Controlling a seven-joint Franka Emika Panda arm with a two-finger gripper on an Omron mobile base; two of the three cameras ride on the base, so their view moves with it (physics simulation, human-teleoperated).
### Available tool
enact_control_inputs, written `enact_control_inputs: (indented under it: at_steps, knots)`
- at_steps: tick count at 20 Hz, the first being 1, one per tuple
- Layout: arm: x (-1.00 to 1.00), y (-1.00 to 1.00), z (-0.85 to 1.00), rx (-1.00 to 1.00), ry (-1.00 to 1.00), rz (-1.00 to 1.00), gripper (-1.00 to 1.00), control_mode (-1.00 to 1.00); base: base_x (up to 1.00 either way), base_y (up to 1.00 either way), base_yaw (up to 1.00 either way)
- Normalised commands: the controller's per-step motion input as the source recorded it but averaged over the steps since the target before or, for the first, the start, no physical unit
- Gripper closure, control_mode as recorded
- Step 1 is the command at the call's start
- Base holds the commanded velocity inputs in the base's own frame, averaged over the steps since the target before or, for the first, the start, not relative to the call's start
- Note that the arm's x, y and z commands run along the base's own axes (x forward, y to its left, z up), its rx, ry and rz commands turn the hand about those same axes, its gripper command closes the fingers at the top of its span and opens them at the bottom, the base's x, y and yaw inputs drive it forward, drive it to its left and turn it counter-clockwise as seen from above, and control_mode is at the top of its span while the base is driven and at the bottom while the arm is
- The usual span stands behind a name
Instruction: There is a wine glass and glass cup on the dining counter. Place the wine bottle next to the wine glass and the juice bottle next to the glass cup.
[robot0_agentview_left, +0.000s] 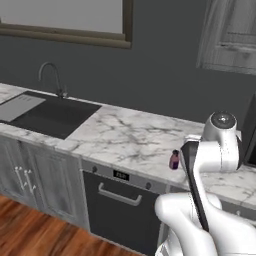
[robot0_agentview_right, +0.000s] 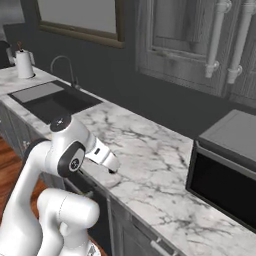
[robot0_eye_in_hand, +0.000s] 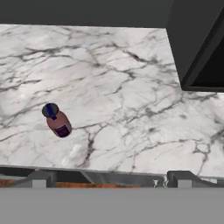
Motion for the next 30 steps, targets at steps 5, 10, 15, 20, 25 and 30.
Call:
enact_control_inputs:
  at_steps: [5,10,15,20,25,30]
  knots:
    - [0.00,0.00,0.00,0.00,0.00,0.00,-1.00,1.00,0.42,0.04,0.01]
    - [0.00,0.00,0.00,0.00,0.00,0.00,-1.00,1.00,0.41,0.11,-0.30]
    - [0.00,0.00,0.00,0.00,0.00,0.00,-1.00,1.00,0.51,0.19,-0.35]
    - [0.00,0.00,0.00,0.00,0.00,0.00,-1.00,1.00,0.45,0.13,-0.24]
    - [0.00,0.00,0.00,0.00,0.00,0.00,-1.00,1.00,0.50,0.01,-0.18]
    - [0.00,0.00,0.00,0.00,0.00,0.00,-1.00,1.00,0.57,0.00,-0.10]
